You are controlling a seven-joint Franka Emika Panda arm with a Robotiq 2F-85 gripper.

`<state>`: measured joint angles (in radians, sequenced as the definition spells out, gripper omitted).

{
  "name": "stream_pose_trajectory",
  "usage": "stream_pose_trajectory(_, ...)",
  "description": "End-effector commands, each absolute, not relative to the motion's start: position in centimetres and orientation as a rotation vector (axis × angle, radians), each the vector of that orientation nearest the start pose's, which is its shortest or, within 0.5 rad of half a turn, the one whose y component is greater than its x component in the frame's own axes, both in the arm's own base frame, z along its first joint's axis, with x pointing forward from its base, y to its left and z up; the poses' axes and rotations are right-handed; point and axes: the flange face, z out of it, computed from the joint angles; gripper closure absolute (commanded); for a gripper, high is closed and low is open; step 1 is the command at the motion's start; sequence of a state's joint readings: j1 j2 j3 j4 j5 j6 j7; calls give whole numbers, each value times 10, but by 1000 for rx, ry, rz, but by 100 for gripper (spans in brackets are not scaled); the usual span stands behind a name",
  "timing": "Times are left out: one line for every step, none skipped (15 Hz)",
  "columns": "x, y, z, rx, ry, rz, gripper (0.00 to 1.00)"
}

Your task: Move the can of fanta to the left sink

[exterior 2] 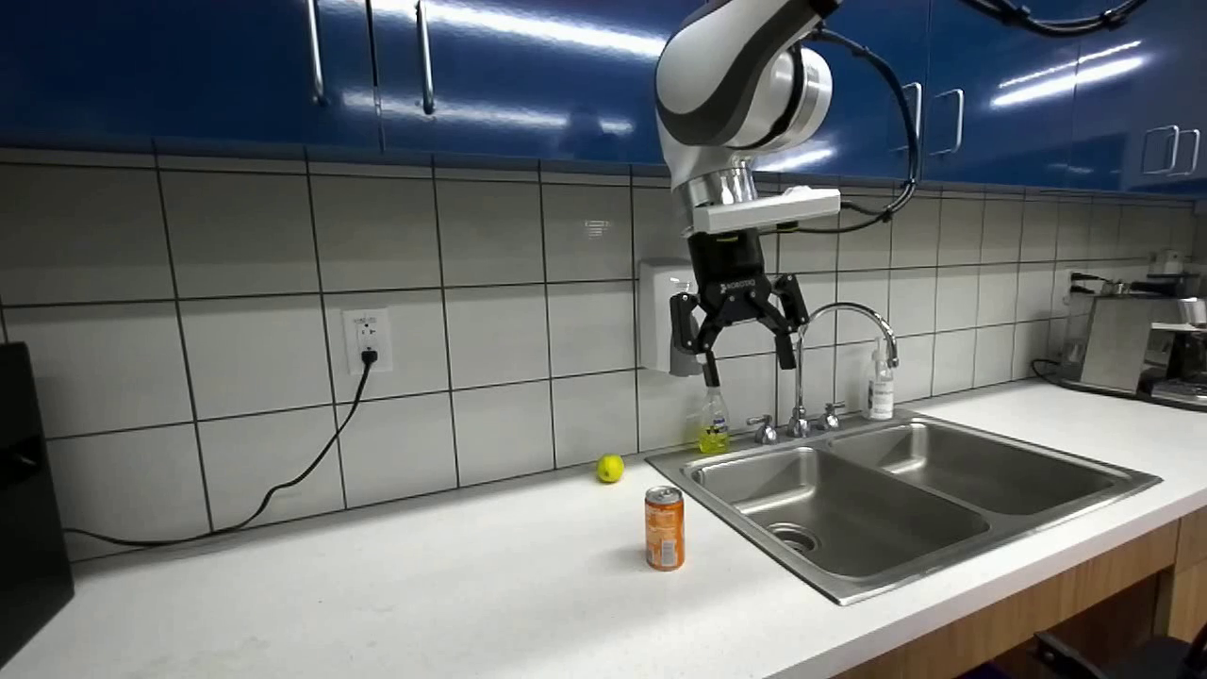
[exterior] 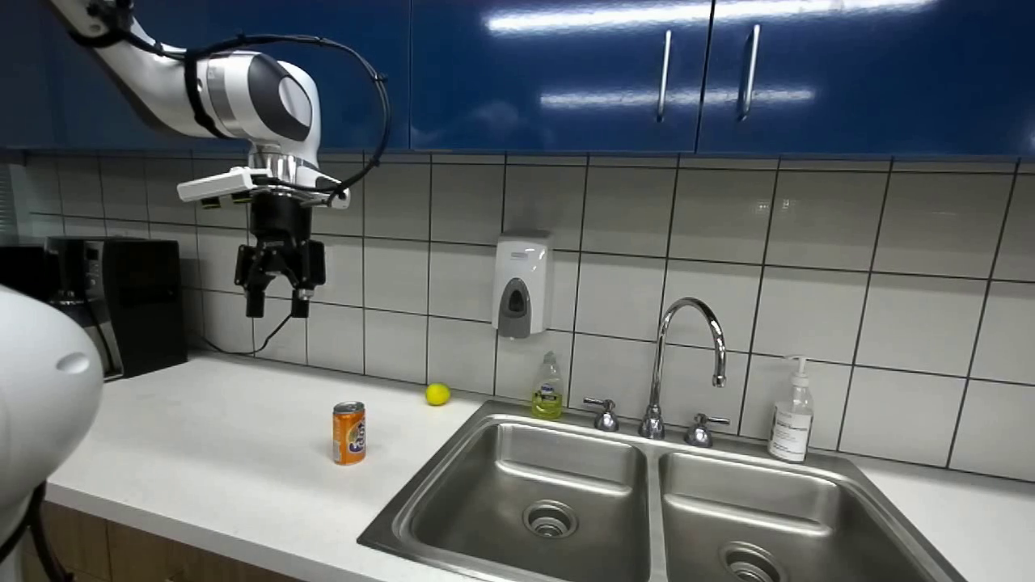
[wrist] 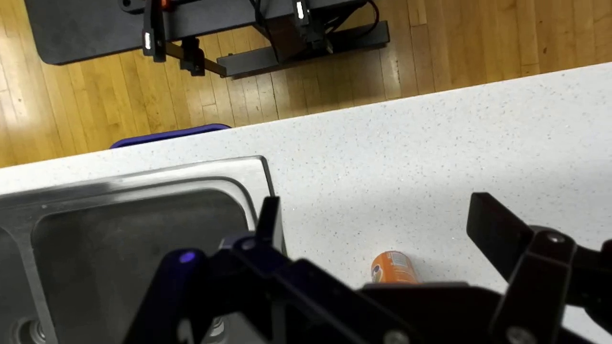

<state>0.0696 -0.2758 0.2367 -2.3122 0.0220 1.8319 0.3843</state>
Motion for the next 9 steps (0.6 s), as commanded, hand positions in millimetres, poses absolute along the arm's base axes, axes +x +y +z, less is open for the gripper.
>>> stream_pose_trajectory(413, 133, 433, -3198, -32, 202, 0)
stream_pose_trajectory(412, 132, 432, -3188, -94, 172, 0)
stream_pose_trajectory(411, 131, 430, -3178, -152, 146, 0)
stream_pose_trajectory(410, 129, 428, -3167, -199, 120, 0)
stream_pose_trajectory(409, 127, 426, -3153, -251, 100, 0)
stream_pose_trajectory(408, 126, 424, -3141, -293, 87, 0)
stream_pose_trajectory(407, 124, 422, -3131, -325, 77, 0)
stream_pose_trajectory(407, 123, 419, -3124, -349, 76, 0)
stream_pose_trajectory(408, 121, 417, -3121, -357, 83, 0)
